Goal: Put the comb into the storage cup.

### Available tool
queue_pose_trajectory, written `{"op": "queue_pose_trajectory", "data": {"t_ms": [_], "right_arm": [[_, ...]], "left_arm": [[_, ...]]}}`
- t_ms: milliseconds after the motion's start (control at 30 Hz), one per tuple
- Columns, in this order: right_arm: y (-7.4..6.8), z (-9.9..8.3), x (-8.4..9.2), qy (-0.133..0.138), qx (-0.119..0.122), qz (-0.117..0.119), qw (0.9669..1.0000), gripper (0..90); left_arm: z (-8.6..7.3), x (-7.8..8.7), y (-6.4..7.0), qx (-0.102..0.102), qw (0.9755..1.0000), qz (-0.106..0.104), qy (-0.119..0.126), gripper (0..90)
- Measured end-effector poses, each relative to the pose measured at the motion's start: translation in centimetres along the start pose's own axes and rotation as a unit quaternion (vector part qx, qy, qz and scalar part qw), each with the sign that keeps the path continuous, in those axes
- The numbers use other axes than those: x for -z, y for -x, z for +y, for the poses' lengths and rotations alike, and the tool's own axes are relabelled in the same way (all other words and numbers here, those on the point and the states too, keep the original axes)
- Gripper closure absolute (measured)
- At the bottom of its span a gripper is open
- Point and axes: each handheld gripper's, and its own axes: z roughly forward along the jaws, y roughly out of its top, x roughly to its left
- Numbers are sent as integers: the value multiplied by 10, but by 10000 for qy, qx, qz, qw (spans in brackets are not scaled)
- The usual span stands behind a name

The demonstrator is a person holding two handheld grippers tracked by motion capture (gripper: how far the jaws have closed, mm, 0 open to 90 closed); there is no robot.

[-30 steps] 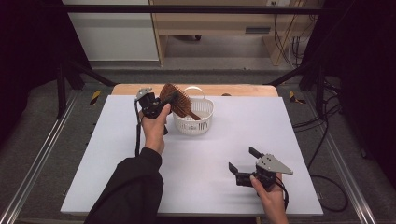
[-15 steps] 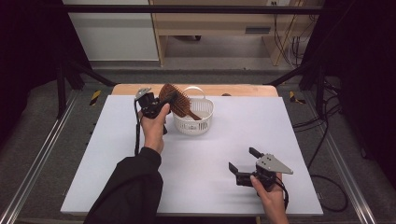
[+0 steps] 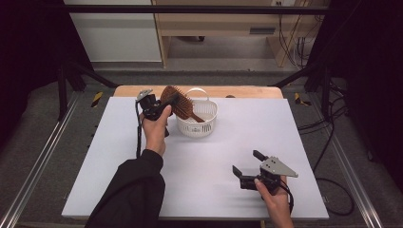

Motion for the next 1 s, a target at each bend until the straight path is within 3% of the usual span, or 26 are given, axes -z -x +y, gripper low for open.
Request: {"op": "queue_pose_trajectory", "data": {"t_ms": [1000], "right_arm": [[0, 0, 0, -23, -16, -19, 10000, 32]], "left_arm": [[-1, -2, -5, -13, 9999, 112, -15, 418]]}}
